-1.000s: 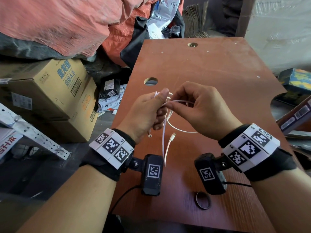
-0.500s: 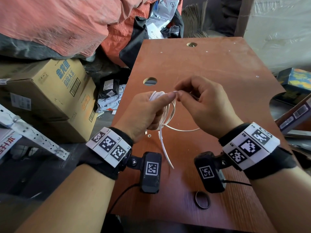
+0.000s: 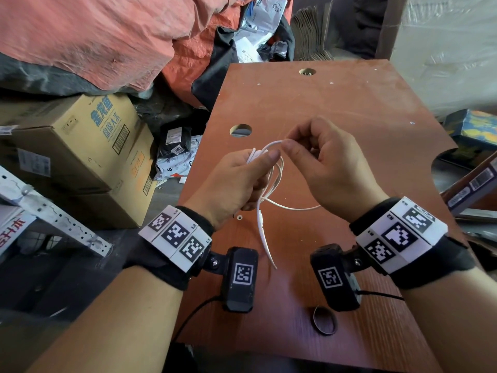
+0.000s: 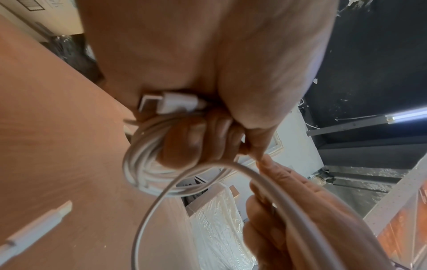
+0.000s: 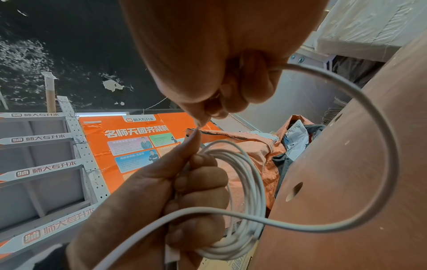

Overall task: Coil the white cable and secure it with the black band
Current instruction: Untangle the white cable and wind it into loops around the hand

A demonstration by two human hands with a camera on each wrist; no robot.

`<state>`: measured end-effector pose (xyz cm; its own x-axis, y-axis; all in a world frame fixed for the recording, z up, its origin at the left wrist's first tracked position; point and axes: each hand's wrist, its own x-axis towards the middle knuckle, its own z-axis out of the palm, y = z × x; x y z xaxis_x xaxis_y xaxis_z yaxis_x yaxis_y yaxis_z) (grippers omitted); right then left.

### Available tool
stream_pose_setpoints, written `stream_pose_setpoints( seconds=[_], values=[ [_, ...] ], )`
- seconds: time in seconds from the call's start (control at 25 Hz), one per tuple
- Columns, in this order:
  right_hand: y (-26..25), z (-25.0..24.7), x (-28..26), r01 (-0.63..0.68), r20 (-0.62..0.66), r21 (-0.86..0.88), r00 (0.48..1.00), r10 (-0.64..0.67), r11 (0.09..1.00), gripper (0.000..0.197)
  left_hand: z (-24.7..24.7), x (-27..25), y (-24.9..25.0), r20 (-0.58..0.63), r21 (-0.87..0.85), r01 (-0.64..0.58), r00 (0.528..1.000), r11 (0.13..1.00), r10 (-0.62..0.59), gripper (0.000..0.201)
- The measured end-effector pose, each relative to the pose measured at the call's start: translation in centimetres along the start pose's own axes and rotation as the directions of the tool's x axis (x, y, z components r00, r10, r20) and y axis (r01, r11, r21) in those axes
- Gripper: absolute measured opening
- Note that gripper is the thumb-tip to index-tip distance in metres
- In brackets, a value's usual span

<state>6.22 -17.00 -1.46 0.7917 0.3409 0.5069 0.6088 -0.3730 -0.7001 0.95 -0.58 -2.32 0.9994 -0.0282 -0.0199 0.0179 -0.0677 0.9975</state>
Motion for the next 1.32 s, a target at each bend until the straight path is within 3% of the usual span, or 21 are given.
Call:
stream_pose_setpoints(
  seconds=[0.2,0.36,0.52,0.72,0.88,1.0,1.32],
  values=[
    [0.2,0.4,-0.1,-0.029,0.021,-0.015,0.999,0.029,0.999,0.010,0.6,-0.2,0.2,0.051,-0.055,0.018,0.999,0.998,-0.016,0.035],
    [0.4,-0.1,0.1,-0.060,0.003,-0.037,0.998,0.060,0.997,0.016,0.5,-0.2,0.5,0.002,-0.102,0.020,1.000,0.995,-0.020,0.041],
    [0.5,-0.2,0.1,-0.072,0.003,-0.042,0.997,0.072,0.997,0.010,0.0,-0.2,0.8,-0.080,-0.234,0.020,0.996,0.972,-0.039,0.050],
    [0.3,-0.4,0.2,-0.096,0.006,-0.009,0.995,0.096,0.995,0.010,-0.8,-0.1,1.2,-0.171,-0.470,-0.050,0.985,0.881,-0.035,0.049],
    [0.3,-0.4,0.1,-0.121,0.100,-0.005,0.988,0.121,0.993,0.015,-1.2,-0.2,1.5,-0.223,-0.613,-0.110,0.974,0.783,-0.038,0.048],
    [0.5,-0.8,0.2,-0.150,0.086,0.037,0.985,0.147,0.988,0.015,-1.5,-0.2,1.6,-0.258,-0.635,-0.148,0.966,0.758,-0.027,0.049],
    [0.4,0.1,-0.1,-0.070,0.094,0.003,0.993,0.069,0.998,0.009,-1.5,-0.3,1.8,-0.298,-0.708,-0.205,0.954,0.676,-0.022,0.050]
  ],
)
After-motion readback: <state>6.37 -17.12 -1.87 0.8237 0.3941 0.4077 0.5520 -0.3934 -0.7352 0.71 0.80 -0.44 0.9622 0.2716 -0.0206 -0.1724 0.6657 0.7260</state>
